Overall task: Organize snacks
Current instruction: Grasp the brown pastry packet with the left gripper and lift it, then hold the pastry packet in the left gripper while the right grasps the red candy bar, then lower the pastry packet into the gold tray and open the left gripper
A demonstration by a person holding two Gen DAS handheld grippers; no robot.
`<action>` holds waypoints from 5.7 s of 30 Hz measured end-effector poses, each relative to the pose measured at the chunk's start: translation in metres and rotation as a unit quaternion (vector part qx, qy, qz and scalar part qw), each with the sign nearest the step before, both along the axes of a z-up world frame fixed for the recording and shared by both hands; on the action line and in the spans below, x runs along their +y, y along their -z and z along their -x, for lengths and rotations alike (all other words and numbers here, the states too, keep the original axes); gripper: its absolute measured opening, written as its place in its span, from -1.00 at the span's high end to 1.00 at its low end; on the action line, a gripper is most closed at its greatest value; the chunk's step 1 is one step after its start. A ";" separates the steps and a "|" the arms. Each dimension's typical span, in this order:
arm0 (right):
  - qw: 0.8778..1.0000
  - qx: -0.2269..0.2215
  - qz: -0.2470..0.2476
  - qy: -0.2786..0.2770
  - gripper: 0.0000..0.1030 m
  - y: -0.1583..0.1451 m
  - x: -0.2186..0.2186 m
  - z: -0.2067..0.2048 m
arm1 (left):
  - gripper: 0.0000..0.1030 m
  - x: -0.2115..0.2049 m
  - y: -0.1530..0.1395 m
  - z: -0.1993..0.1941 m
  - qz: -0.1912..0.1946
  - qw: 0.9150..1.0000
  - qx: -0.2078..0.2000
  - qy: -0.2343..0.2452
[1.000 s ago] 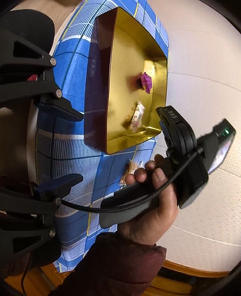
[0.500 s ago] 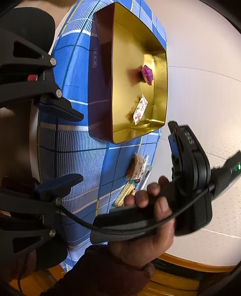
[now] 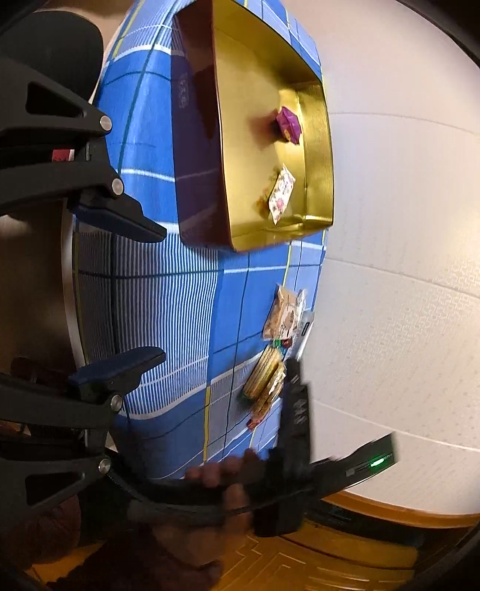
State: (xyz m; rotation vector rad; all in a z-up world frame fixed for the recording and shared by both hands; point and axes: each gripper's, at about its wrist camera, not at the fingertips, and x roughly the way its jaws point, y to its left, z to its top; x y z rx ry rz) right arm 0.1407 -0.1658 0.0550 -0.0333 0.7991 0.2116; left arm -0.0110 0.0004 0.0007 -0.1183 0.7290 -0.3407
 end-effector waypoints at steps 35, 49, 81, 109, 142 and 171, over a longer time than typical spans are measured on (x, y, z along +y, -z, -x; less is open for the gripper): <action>0.978 0.000 -0.087 0.188 0.36 0.057 -0.150 0.049 | -0.36 -0.078 -0.004 -0.222 0.069 0.969 0.224 -0.083; 0.965 0.007 -0.156 0.210 0.36 0.062 -0.179 0.051 | -0.53 -0.090 0.015 -0.293 0.085 0.929 0.292 -0.210; 0.952 0.022 -0.191 0.239 0.36 0.069 -0.192 0.051 | -0.19 -0.115 0.026 -0.126 -0.124 0.991 0.048 0.029; 0.984 0.085 0.033 0.151 0.53 0.054 -0.185 -0.073 | -0.19 -0.109 0.031 -0.112 -0.104 0.994 -0.006 0.028; 0.973 0.026 -0.007 0.227 0.53 0.068 -0.158 0.050 | -0.17 -0.113 0.027 -0.116 -0.106 0.994 0.027 0.017; 0.973 0.022 0.018 0.230 0.53 0.070 -0.152 0.049 | -0.17 -0.044 -0.065 -0.102 0.014 1.000 0.011 -0.015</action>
